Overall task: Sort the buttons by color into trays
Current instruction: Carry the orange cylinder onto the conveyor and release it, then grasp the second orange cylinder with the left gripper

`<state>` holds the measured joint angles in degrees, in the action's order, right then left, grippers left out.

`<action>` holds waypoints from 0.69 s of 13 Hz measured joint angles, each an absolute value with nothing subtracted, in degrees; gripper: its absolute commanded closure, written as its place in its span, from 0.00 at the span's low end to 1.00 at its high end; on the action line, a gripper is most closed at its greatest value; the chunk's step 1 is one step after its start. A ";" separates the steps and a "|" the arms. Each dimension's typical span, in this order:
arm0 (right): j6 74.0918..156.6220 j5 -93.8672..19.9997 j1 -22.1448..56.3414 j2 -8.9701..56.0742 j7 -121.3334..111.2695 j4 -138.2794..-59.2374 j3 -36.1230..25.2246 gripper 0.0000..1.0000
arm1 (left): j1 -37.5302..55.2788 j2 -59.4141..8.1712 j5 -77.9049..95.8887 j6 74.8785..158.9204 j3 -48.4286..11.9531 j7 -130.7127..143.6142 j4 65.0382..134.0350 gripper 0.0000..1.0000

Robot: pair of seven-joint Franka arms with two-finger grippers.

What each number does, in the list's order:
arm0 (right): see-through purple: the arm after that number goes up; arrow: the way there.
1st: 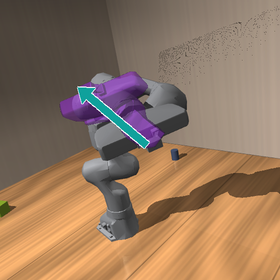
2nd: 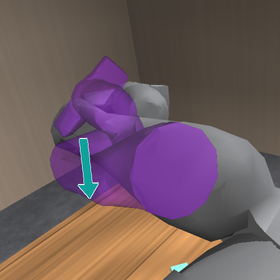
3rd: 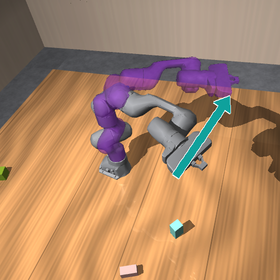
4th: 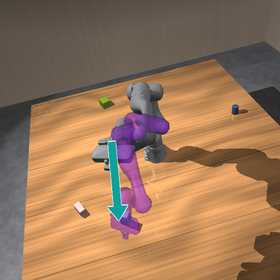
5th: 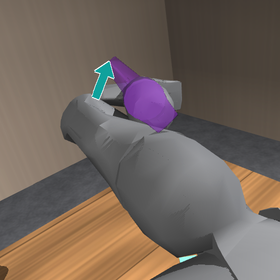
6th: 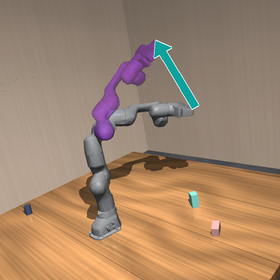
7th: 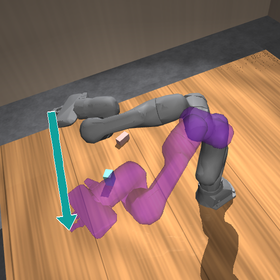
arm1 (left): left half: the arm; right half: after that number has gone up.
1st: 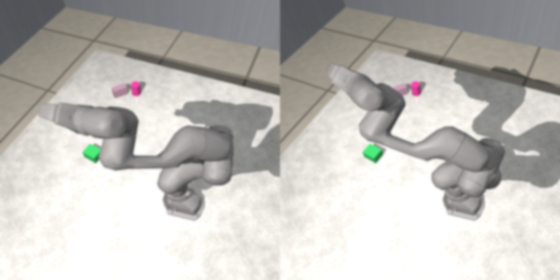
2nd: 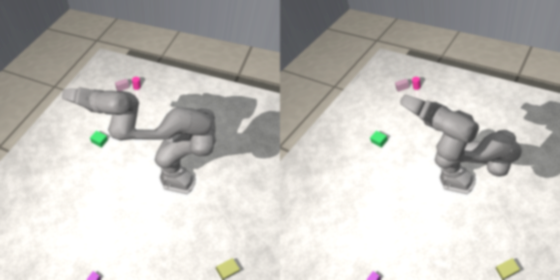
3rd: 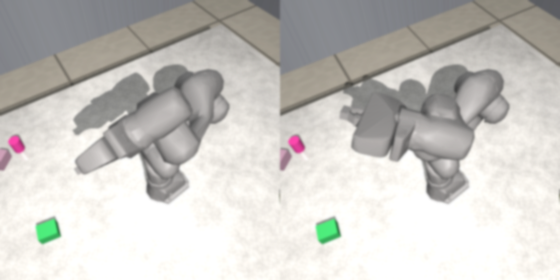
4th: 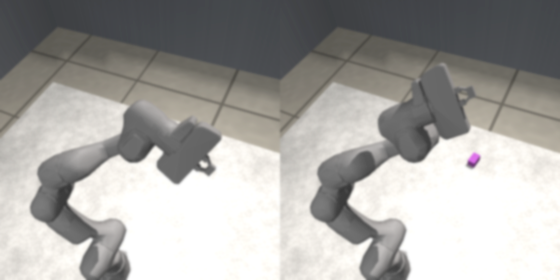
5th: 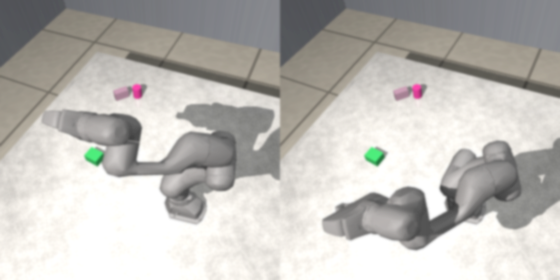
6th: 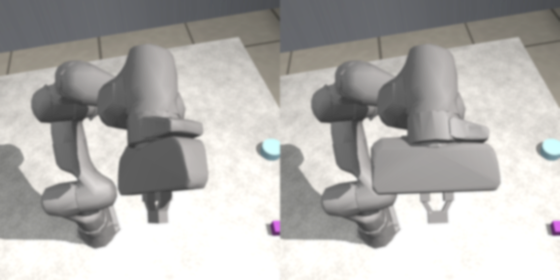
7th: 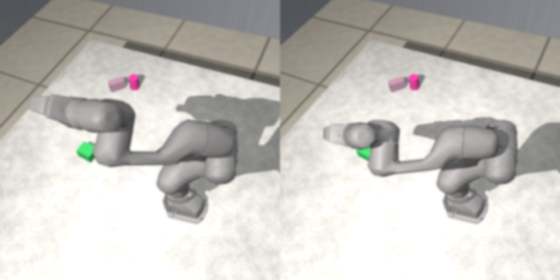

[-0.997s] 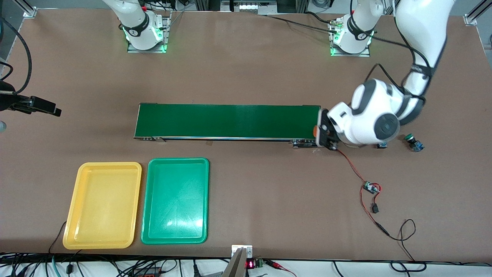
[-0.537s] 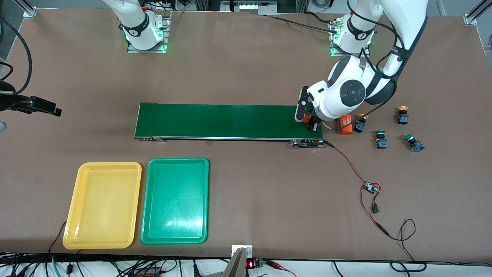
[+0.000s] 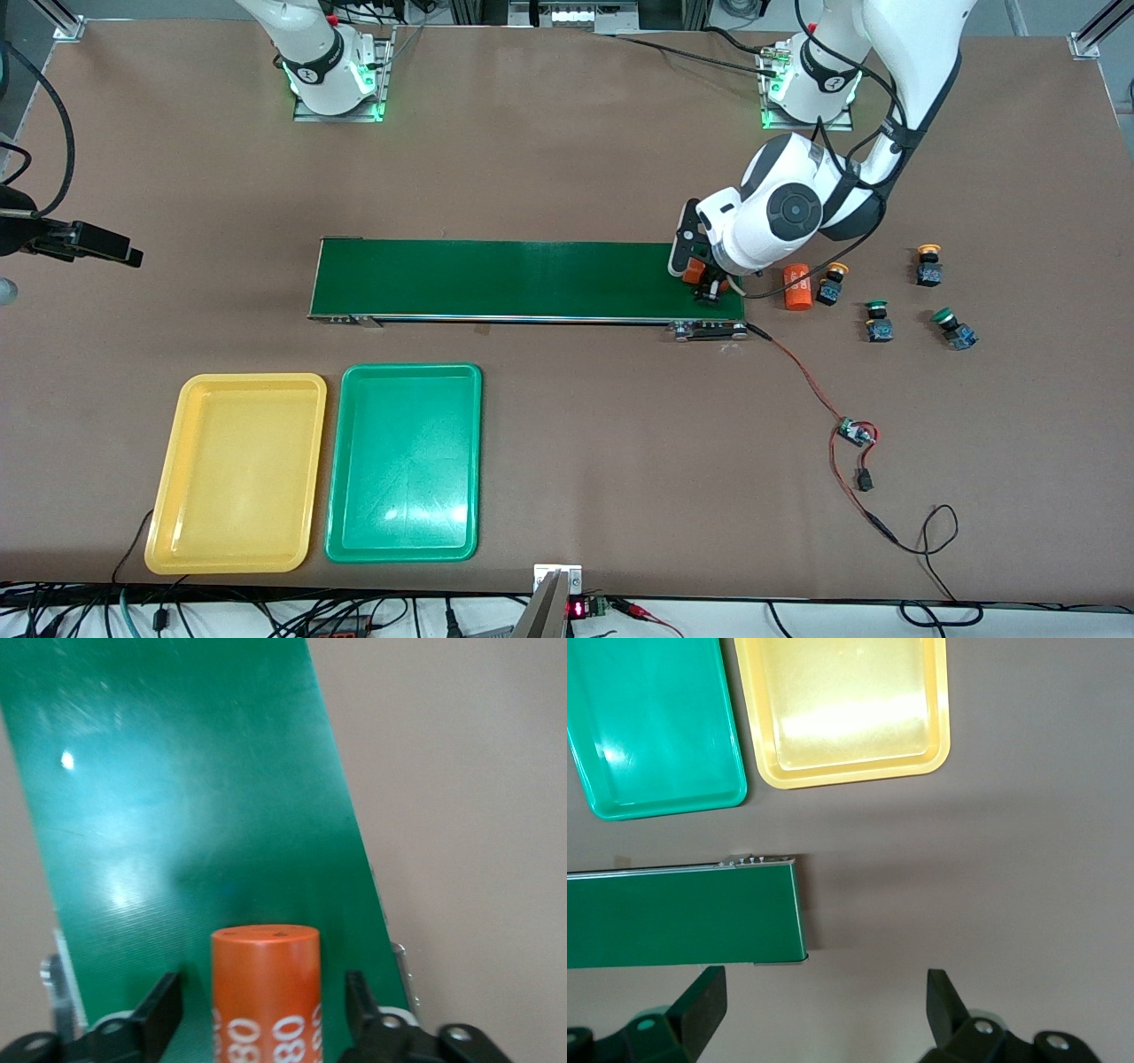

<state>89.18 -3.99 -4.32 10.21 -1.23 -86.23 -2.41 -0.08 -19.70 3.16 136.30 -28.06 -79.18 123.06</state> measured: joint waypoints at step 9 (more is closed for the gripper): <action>88.25 -3.99 -4.34 10.12 -1.68 -87.11 -2.42 0.00 | -7.97 -15.43 2.59 135.49 -18.11 -76.56 124.84 0.00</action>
